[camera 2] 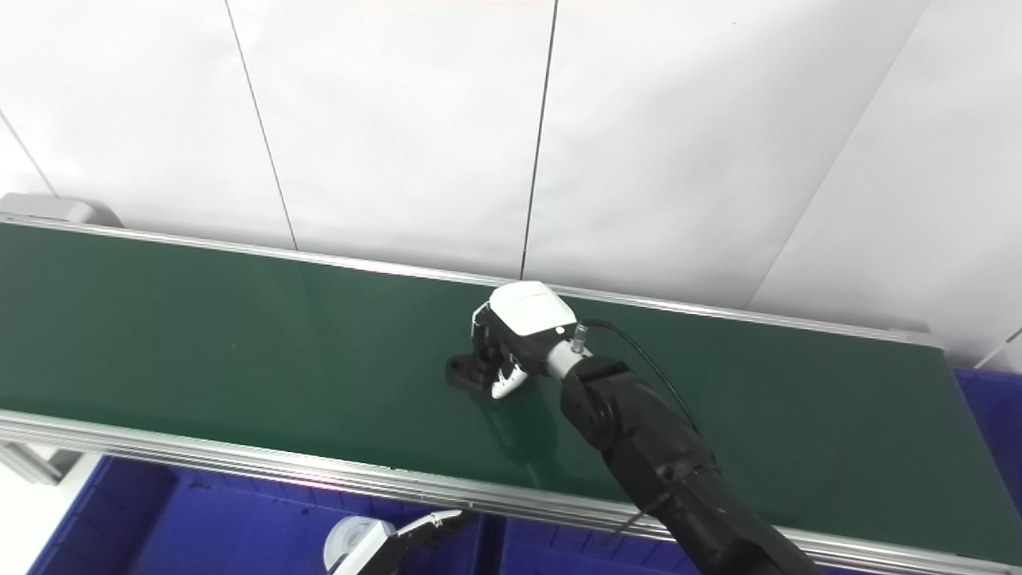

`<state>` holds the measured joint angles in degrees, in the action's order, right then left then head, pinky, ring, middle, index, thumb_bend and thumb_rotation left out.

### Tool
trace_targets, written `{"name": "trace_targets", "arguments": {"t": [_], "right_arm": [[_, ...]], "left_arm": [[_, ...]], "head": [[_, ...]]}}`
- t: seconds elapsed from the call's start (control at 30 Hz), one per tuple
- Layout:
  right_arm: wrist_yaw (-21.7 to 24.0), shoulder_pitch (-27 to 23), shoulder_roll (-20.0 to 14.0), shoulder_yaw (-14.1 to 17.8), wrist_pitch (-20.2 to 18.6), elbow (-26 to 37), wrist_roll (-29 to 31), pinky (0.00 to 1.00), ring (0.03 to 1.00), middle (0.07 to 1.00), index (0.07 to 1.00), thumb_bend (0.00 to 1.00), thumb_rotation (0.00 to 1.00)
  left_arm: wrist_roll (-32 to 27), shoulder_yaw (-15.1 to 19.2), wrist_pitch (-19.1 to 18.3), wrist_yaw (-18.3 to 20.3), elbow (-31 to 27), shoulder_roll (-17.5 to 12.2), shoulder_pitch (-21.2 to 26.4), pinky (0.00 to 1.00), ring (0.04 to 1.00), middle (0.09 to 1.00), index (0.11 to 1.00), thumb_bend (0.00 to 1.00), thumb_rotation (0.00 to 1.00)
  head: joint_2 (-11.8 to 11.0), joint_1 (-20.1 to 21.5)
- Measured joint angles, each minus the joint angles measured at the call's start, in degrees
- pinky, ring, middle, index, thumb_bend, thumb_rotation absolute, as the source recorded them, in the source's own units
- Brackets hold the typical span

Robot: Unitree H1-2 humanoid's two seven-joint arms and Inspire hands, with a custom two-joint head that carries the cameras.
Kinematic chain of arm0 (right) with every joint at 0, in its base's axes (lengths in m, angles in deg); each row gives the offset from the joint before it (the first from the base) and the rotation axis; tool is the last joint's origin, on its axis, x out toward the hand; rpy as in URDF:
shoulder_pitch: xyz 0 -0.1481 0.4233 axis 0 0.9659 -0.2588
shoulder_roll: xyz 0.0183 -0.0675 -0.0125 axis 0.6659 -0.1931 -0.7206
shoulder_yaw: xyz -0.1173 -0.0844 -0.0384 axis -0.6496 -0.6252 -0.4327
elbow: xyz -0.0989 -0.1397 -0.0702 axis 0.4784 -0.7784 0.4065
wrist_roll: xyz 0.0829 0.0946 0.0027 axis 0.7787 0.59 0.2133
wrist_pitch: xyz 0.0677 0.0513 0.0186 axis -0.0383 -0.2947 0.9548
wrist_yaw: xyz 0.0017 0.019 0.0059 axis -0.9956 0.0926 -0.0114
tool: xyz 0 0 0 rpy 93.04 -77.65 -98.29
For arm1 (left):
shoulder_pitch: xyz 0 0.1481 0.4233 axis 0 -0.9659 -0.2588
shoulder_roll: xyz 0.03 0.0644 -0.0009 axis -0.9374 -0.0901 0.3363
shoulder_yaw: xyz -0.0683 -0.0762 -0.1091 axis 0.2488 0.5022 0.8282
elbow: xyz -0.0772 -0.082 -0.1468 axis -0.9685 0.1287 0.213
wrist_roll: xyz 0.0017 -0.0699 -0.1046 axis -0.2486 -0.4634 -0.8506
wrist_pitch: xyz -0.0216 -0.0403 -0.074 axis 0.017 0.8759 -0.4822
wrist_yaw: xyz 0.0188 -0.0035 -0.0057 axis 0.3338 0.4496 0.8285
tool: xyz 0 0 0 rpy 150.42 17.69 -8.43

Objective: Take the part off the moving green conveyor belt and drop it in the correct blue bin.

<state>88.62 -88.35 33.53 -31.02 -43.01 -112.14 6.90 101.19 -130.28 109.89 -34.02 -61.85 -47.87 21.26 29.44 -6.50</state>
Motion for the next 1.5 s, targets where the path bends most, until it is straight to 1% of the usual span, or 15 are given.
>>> {"name": "trace_targets", "arguments": {"t": [0.2,0.33,0.4,0.6,0.7,0.83,1.03,1.07,1.13,1.17,1.2,1.27,1.3,1.43,1.5], "right_arm": [[0.2,2.6,-2.4,0.3,0.0,5.1,-0.8,0.33,0.375,0.500,0.553,0.51,0.00],[2.8,8.2,-4.2,1.9,-0.1,13.9,0.8,0.30,0.354,0.478,0.563,0.51,0.00],[3.8,10.2,-4.1,3.0,-0.1,16.6,1.4,0.28,0.383,0.512,0.505,0.51,0.00],[8.4,16.3,-5.7,9.8,-1.4,30.0,3.8,0.24,0.401,0.504,0.489,0.52,0.00],[10.2,17.9,-6.5,12.9,-3.5,35.9,3.7,0.29,0.405,0.499,0.488,0.52,0.00],[11.7,21.7,-7.6,16.3,-4.4,42.7,3.7,0.23,0.391,0.502,0.489,0.52,0.00],[12.8,30.1,-8.2,21.6,-5.1,50.6,5.3,0.22,0.384,0.509,0.488,0.52,0.00],[13.6,31.5,-8.4,22.2,-5.8,51.7,5.4,0.23,0.382,0.510,0.488,0.52,0.00],[14.4,34.2,-8.5,23.2,-7.1,53.6,5.4,0.22,0.386,0.506,0.488,0.52,0.00],[14.4,35.6,-8.5,23.9,-7.1,54.2,5.4,0.22,0.389,0.504,0.488,0.52,0.00],[14.4,37.1,-8.6,24.4,-7.1,54.7,5.5,0.22,0.392,0.504,0.488,0.52,0.00],[14.4,40.3,-8.6,25.0,-7.2,55.9,5.8,0.24,0.367,0.484,0.522,0.51,0.00],[14.4,42.7,-8.6,25.3,-7.2,56.4,6.0,0.24,0.362,0.479,0.530,0.51,0.00],[14.5,50.3,-8.6,25.5,-7.2,56.6,6.3,0.23,0.390,0.507,0.490,0.52,0.00],[13.8,53.0,-8.5,25.7,-7.1,56.1,6.0,0.21,0.400,0.502,0.489,0.52,0.00]], "left_arm": [[-1.0,1.0,0.0,1.2,-0.4,0.0,-0.4,0.75,0.818,0.843,0.816,0.88,0.34],[-1.1,1.4,0.0,1.5,-0.5,0.0,-0.8,0.75,0.817,0.843,0.816,0.89,0.36],[-1.1,1.5,0.0,1.5,-0.5,0.0,-0.9,0.75,0.813,0.839,0.813,0.89,0.36],[-1.1,1.8,0.0,1.8,-0.6,-0.2,-1.2,0.75,0.819,0.844,0.817,0.89,0.37],[-1.2,2.1,0.0,2.5,-1.2,-0.4,-1.2,0.75,0.821,0.847,0.821,0.89,0.37],[-1.3,2.9,0.0,3.7,-2.6,-0.5,-2.1,0.75,0.822,0.850,0.825,0.89,0.37],[-1.3,4.5,0.0,4.8,-5.0,-0.9,-3.6,0.75,0.827,0.857,0.837,0.88,0.39],[-1.3,4.9,0.0,5.3,-5.3,-1.0,-3.9,0.75,0.830,0.860,0.840,0.88,0.39],[-1.3,5.5,0.0,5.9,-6.4,-1.3,-4.4,0.76,0.835,0.866,0.847,0.87,0.40],[-1.3,5.8,0.0,6.3,-6.9,-1.4,-4.6,0.76,0.837,0.868,0.850,0.87,0.40],[-1.3,6.1,0.0,6.7,-7.1,-1.5,-4.7,0.79,0.849,0.877,0.859,0.86,0.41],[-1.3,6.7,0.0,7.2,-8.2,-1.7,-5.3,0.83,0.868,0.888,0.872,0.83,0.44],[-1.2,6.7,0.0,7.2,-8.8,-1.9,-5.6,0.83,0.869,0.888,0.873,0.83,0.44],[-0.7,6.6,0.0,6.5,-8.9,-2.3,-6.1,0.85,0.882,0.894,0.883,0.81,0.49],[0.0,6.7,0.0,6.2,-9.5,-2.7,-6.1,0.85,0.882,0.895,0.883,0.80,0.50]], "head": [[0.0,0.1],[0.5,0.6],[0.8,1.0],[1.4,1.6],[1.8,2.0],[2.4,2.2],[5.1,3.9],[5.8,4.5],[5.8,4.5],[7.2,5.3],[7.2,5.3],[9.2,6.9],[9.2,6.9],[11.6,7.6],[13.8,8.3]]}}
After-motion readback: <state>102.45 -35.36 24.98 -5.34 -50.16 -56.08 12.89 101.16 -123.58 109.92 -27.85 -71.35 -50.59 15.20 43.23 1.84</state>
